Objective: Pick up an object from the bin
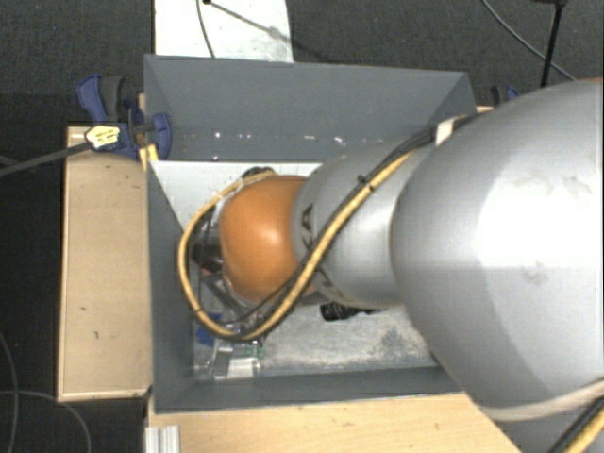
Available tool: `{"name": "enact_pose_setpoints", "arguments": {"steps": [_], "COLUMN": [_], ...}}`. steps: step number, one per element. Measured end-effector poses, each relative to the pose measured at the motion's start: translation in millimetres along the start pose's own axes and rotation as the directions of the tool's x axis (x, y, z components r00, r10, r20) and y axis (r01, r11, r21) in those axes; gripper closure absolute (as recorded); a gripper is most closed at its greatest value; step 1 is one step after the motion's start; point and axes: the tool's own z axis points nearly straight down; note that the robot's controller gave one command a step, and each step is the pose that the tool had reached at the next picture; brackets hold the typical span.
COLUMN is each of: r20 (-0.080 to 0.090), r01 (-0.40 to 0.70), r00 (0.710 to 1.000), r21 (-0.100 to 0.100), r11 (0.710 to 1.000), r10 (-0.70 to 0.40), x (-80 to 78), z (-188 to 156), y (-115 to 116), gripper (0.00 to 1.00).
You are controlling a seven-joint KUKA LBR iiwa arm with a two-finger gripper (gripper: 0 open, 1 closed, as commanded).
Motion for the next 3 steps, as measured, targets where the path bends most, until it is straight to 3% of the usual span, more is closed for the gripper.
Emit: {"name": "enact_pose_setpoints", "arguments": {"steps": [1, 2, 3], "r20": [0.000, -0.004, 0.000], "r01": [-0.189, -0.321, -0.571], "r00": [0.982, 0.947, 0.821], "r21": [0.000, 0.000, 0.002], "r11": [0.982, 0.947, 0.821], "r10": [0.189, 0.321, 0.571], "x": [-2.3, -2.7, -8.8], "z": [1, 30, 32], "y": [3, 0, -2], "gripper": [0.00, 0.00, 0.00]}}
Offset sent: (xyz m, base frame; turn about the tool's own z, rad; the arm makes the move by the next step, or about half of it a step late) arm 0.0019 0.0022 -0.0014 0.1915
